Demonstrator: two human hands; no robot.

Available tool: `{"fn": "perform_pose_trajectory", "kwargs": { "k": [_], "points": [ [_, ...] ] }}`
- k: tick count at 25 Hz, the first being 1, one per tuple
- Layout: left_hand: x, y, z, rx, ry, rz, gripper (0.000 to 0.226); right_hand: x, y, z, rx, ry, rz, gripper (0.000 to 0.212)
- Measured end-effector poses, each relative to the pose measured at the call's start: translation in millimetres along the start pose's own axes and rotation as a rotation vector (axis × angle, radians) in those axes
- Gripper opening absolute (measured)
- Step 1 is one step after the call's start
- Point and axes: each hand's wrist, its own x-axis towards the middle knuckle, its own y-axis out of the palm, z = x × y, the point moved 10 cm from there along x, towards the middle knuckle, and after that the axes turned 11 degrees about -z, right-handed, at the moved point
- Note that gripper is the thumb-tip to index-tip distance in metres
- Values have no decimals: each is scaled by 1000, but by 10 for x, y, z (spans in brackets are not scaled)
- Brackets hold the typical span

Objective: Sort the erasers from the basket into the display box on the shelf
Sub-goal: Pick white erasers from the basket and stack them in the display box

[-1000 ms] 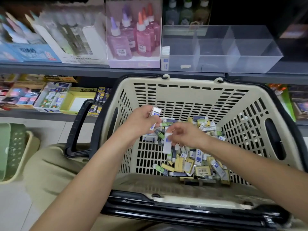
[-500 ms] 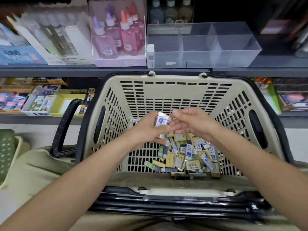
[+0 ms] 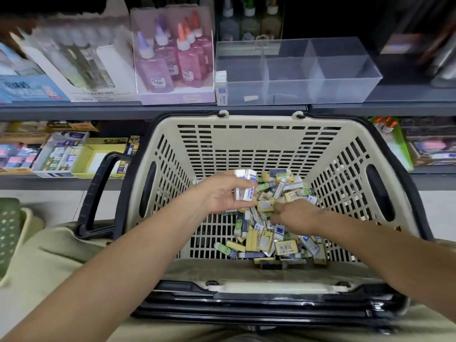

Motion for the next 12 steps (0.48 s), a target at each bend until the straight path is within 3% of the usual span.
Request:
{"fn": "perform_pose_trajectory", "kwargs": {
  "k": [3, 8, 12],
  "points": [
    [53, -42, 64, -39, -51, 34, 18, -24, -235, -151, 211, 119, -130, 34],
    [118, 31, 54, -132, -41, 90, 18, -205, -846, -539, 932, 518, -539, 24],
    [60, 261, 146, -105, -7, 217, 18, -240, -925, -415, 1103, 568, -565, 26]
  ]
}}
